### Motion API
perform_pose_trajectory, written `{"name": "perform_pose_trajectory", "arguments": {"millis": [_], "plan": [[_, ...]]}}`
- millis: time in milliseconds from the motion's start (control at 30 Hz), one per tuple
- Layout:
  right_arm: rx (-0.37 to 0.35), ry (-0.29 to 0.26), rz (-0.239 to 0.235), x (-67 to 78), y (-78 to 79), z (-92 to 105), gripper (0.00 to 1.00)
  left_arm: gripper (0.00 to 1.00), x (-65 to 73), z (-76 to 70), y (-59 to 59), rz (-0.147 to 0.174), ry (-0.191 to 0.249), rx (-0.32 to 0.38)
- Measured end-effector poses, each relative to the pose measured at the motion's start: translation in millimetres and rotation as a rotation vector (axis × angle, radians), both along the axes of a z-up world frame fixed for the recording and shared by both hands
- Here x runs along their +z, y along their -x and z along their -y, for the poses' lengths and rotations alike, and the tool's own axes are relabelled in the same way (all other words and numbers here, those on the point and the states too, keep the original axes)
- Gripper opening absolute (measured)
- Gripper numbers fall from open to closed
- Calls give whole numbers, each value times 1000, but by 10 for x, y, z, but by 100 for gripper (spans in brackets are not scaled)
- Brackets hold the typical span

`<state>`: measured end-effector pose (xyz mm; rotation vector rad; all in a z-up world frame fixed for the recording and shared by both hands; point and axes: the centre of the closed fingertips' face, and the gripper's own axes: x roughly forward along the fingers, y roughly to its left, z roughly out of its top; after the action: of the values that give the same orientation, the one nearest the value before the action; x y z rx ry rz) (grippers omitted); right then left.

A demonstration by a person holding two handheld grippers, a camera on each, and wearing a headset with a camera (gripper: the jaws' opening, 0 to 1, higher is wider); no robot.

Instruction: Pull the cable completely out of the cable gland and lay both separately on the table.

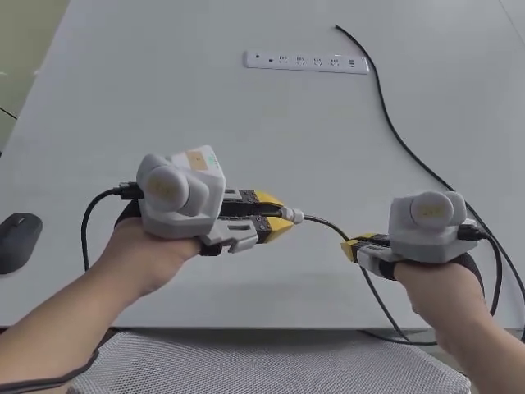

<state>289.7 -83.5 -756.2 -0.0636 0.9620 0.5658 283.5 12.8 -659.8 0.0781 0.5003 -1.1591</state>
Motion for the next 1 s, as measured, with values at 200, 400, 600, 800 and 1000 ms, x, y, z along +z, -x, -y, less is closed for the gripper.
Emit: {"name": "perform_pose_trajectory", "arguments": {"millis": [200, 400, 600, 800, 1000], "plan": [[56, 31, 26, 23, 34, -25, 3, 15, 12, -12, 0, -1, 0, 4], [113, 63, 57, 74, 44, -51, 6, 15, 30, -21, -7, -1, 7, 9], [214, 72, 122, 262, 44, -180, 17, 15, 21, -32, -7, -9, 12, 13], [379, 132, 295, 555, -19, -404, 21, 15, 32, -40, -4, -9, 15, 14], [472, 147, 380, 721, -21, -668, 21, 15, 37, -45, -3, -11, 17, 15]]}}
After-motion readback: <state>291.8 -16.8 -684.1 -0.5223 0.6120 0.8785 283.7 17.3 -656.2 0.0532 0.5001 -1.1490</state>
